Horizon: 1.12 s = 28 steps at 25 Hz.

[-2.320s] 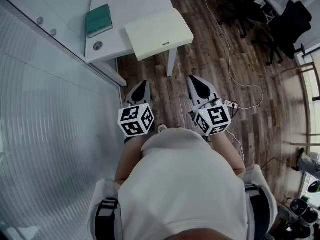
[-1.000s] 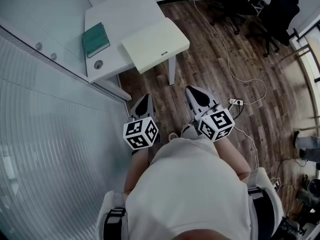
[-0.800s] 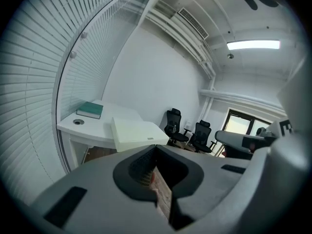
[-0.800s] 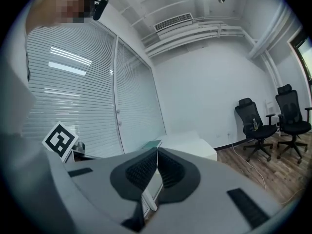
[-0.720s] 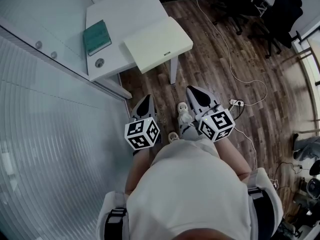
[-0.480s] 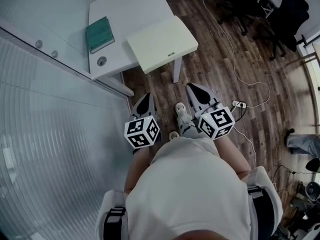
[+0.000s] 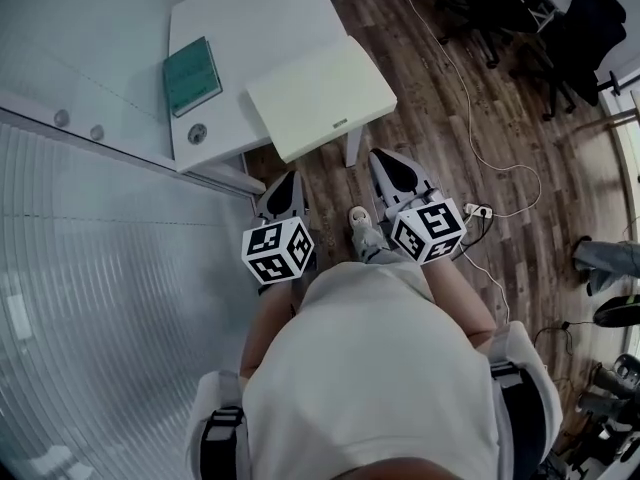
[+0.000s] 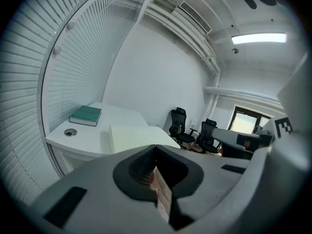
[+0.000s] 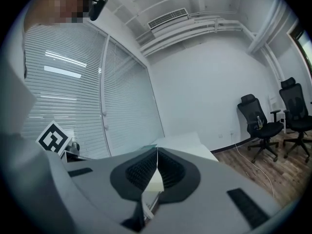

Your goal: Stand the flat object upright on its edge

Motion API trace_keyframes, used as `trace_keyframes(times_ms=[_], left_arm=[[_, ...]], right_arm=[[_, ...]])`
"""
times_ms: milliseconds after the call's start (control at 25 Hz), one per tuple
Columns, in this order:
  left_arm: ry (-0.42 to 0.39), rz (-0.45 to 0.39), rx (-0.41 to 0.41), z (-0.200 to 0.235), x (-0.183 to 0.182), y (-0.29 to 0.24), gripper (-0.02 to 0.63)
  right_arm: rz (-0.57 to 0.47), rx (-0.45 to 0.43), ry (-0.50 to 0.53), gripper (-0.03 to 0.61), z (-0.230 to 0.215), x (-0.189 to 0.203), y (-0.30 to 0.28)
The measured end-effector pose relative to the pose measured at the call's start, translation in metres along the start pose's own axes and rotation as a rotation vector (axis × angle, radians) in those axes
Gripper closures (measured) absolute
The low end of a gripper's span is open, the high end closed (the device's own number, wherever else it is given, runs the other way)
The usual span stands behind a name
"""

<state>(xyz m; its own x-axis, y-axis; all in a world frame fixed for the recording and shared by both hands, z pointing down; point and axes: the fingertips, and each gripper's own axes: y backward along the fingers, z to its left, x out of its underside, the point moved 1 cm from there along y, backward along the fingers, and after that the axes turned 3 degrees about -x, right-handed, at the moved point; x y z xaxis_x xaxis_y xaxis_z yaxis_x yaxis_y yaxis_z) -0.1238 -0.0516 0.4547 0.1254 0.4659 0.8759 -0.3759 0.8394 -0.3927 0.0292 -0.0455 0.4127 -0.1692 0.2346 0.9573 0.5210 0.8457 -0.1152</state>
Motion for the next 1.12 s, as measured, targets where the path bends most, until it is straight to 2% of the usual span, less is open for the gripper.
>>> trace_keyframes(times_ms=[200,480,760,1120], left_arm=[[-0.026,-0.011,-0.001,-0.008,-0.021,-0.023,0.594],[-0.007,-0.046,-0.042,-0.008,-0.042,-0.050,0.594],[0.023,-0.053,-0.079,0.004,-0.046,-0.080,0.594],[0.038,-0.046,-0.101,0.002,-0.046,-0.103,0.594]], right_arm=[[-0.010,-0.007,0.005,0.560,-0.020,-0.014,-0.020],[-0.001,-0.021,0.004,0.559,-0.049,-0.023,-0.044],[0.010,-0.028,0.000,0.559,-0.079,-0.021,-0.068],[0.039,-0.042,-0.066,0.558,-0.107,-0.007,-0.083]])
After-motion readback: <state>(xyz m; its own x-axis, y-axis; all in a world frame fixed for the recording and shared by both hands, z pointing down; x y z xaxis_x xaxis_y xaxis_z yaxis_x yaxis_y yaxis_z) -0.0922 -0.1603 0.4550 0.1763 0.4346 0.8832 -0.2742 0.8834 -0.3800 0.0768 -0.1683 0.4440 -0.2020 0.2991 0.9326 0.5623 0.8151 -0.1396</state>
